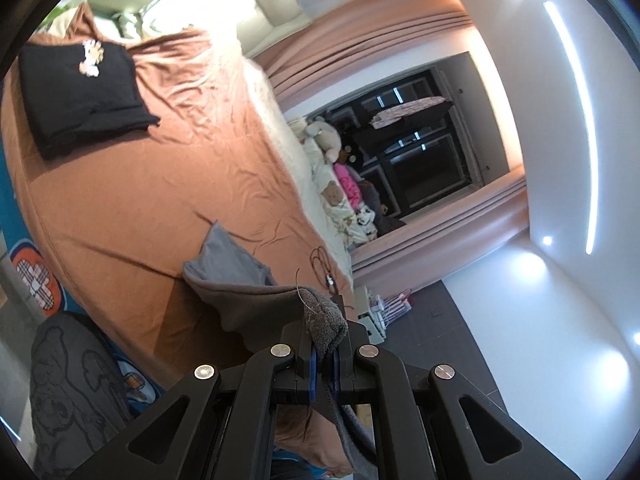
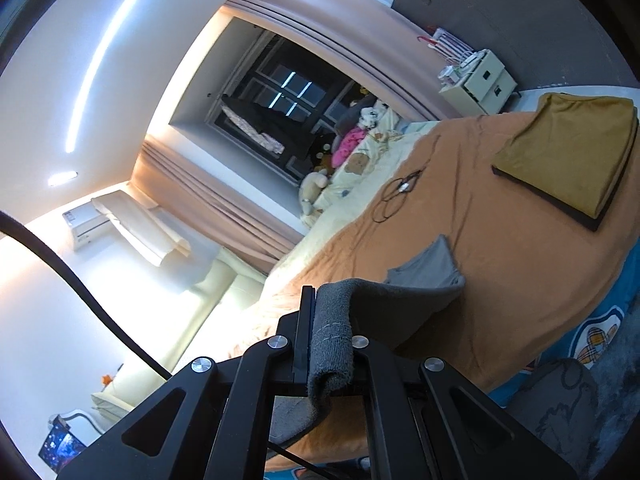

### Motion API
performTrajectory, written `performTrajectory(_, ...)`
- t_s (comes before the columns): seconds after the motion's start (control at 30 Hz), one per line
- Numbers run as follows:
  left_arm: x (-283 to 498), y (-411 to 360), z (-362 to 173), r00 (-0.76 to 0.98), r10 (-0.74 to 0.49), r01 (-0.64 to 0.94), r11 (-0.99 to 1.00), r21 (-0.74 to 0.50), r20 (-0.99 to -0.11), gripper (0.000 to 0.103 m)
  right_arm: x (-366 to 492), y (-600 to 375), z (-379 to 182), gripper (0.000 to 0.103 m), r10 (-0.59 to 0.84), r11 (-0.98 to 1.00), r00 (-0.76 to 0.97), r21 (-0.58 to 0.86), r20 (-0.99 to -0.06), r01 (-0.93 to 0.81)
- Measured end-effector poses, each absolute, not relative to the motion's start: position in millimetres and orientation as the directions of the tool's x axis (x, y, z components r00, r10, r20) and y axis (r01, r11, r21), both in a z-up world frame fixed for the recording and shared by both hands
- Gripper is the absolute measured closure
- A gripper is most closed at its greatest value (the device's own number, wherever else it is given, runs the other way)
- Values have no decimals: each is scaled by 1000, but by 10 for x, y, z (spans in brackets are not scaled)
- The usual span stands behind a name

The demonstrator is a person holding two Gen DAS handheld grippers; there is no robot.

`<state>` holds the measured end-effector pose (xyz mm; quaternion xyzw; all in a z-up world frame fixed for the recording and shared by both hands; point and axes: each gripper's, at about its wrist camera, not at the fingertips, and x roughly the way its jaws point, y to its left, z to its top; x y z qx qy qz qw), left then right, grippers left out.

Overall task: Fold small clothes
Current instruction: 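Lift the hem with both tools and fold it toward the collar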

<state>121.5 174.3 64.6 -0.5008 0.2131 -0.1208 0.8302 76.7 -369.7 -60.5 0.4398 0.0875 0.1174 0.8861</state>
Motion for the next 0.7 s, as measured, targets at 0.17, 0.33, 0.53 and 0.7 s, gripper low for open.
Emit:
performTrajectory(0.17,1521,1685,518,864,-410,-65,484,-873,-292,98,1192,-3769,-781,103,285,574,953,814,-102,-85)
performTrajectory(0.33,1903,1629,501,854,-409,-85,499,-862,-321,98,1758,-3811,-706,103,276,572,953,818,-128,-56)
performTrajectory(0.53,2431,1594,521,849,-388,-116,527,-842,-360,98,2288,-3884,-473,103,277,594,949,803,-148,-48)
performTrajectory(0.7,2833,1555,491,836,-385,-139,543,-829,-392,98,2627,-3907,-403,103,285,603,942,797,-176,-34)
